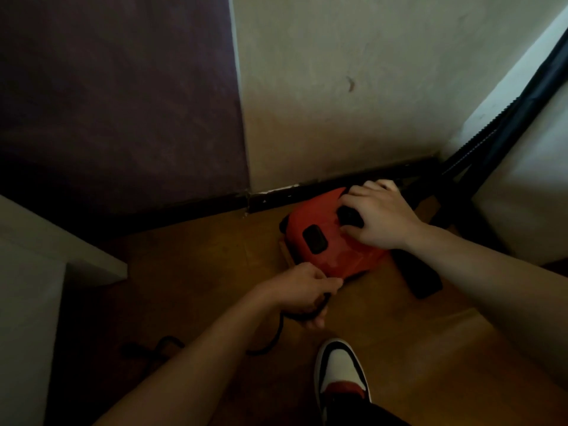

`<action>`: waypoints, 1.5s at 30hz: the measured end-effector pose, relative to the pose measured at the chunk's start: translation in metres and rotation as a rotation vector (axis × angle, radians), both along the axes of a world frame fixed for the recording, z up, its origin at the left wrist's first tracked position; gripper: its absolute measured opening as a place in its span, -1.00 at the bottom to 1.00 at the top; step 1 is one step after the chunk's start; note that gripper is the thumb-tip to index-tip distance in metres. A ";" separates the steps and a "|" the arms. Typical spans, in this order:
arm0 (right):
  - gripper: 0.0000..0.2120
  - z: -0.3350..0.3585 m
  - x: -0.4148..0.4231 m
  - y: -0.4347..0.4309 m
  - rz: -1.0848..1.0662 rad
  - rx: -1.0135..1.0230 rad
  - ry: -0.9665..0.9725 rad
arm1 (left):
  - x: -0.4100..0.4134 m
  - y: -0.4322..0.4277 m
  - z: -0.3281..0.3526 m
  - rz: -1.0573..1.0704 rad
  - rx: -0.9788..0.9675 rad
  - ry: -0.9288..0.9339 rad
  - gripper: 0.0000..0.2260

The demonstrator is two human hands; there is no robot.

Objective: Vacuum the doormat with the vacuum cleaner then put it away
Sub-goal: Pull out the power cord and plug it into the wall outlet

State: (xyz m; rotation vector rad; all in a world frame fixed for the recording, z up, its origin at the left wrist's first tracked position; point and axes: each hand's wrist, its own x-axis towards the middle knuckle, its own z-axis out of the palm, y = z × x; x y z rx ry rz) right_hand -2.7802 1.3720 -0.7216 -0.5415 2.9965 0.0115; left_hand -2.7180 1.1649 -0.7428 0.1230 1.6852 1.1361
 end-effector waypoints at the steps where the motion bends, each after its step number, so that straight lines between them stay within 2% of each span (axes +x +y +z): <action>1: -0.52 0.000 0.000 0.000 -0.002 -0.002 0.003 | 0.006 0.004 -0.007 0.031 0.007 -0.096 -0.70; 3: -0.52 -0.001 0.000 0.000 0.000 0.000 0.007 | 0.018 0.007 -0.025 0.171 0.104 -0.354 -0.94; 4: -0.52 -0.001 0.000 0.001 0.002 0.002 0.005 | 0.023 0.008 -0.035 0.258 0.168 -0.459 -0.88; 6: -0.52 -0.002 0.000 0.002 0.007 -0.002 0.004 | 0.029 0.005 -0.056 0.410 0.222 -0.552 -0.77; 9: -0.52 -0.003 0.000 0.002 0.012 -0.011 0.011 | 0.033 -0.003 -0.074 0.546 0.251 -0.608 -0.89; 12: -0.53 -0.005 -0.001 0.003 0.011 -0.010 0.016 | 0.032 -0.012 -0.091 0.610 0.264 -0.453 -0.77; 17: -0.55 -0.006 0.000 0.003 0.006 -0.015 0.030 | 0.037 -0.013 -0.110 0.594 0.240 -0.157 -0.77; 26: -0.59 -0.008 -0.001 0.002 0.003 -0.005 0.040 | 0.037 -0.024 -0.137 0.416 -0.039 0.052 -0.77; 28: -0.59 -0.009 -0.001 0.003 0.007 -0.005 0.044 | 0.034 -0.032 -0.148 0.474 -0.129 0.064 -0.74; 31: -0.61 -0.012 -0.001 0.004 0.014 -0.015 0.063 | 0.018 -0.055 -0.157 0.706 -0.211 0.053 -0.77; 34: -0.62 -0.014 -0.002 0.005 0.018 -0.018 0.078 | -0.003 -0.075 -0.141 0.857 -0.178 0.192 -0.82; 37: -0.62 -0.014 -0.002 0.004 0.016 -0.015 0.076 | -0.015 -0.084 -0.106 0.766 -0.072 0.394 -0.82; 41: -0.61 -0.013 -0.001 0.004 0.014 -0.012 0.083 | -0.017 -0.093 -0.050 0.563 0.094 0.535 -0.83; 43: -0.60 -0.012 -0.001 0.003 0.011 -0.009 0.073 | -0.013 -0.099 -0.025 0.373 0.168 0.605 -0.82; 45: -0.58 -0.010 -0.002 0.002 0.004 0.007 0.058 | -0.003 -0.105 -0.010 0.072 0.208 0.581 -0.83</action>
